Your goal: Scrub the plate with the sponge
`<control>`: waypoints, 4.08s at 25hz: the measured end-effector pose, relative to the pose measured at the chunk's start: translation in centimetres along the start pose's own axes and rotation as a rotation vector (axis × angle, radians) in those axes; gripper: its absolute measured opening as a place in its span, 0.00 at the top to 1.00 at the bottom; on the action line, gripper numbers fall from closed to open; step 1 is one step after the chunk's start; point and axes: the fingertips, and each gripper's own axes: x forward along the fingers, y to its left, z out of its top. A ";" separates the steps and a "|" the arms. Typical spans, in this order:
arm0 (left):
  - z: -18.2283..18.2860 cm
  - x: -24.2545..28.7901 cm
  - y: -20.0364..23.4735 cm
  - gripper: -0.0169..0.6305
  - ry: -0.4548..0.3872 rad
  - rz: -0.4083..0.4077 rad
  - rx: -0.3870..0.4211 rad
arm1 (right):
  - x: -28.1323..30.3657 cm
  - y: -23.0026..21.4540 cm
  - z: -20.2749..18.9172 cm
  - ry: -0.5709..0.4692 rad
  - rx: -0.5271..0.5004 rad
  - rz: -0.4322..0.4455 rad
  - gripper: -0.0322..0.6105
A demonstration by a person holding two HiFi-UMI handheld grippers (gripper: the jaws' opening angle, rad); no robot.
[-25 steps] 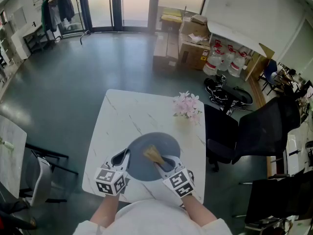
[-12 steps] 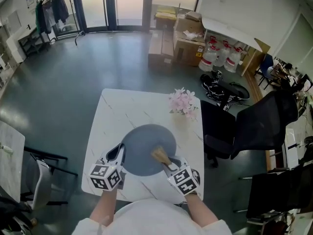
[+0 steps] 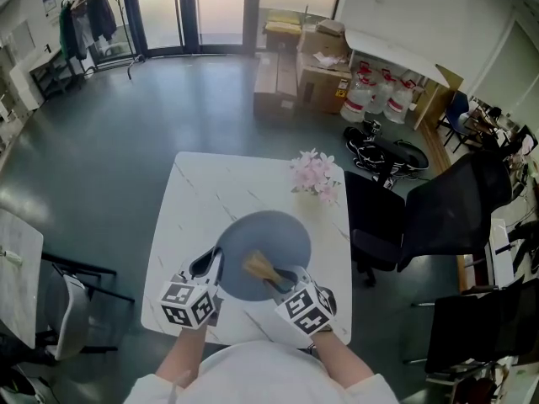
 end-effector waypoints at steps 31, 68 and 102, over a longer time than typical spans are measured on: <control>-1.6 0.2 0.4 0.91 0.013 -0.004 -0.086 | 1.0 1.8 0.8 0.065 -0.041 0.082 0.77; -3.4 0.4 0.4 0.91 0.039 -0.022 -0.132 | 1.4 -2.4 2.4 0.103 -0.105 0.019 0.77; -2.3 1.4 4.5 0.91 -0.009 0.045 -0.254 | -0.1 -2.2 -5.0 0.130 0.205 0.043 0.77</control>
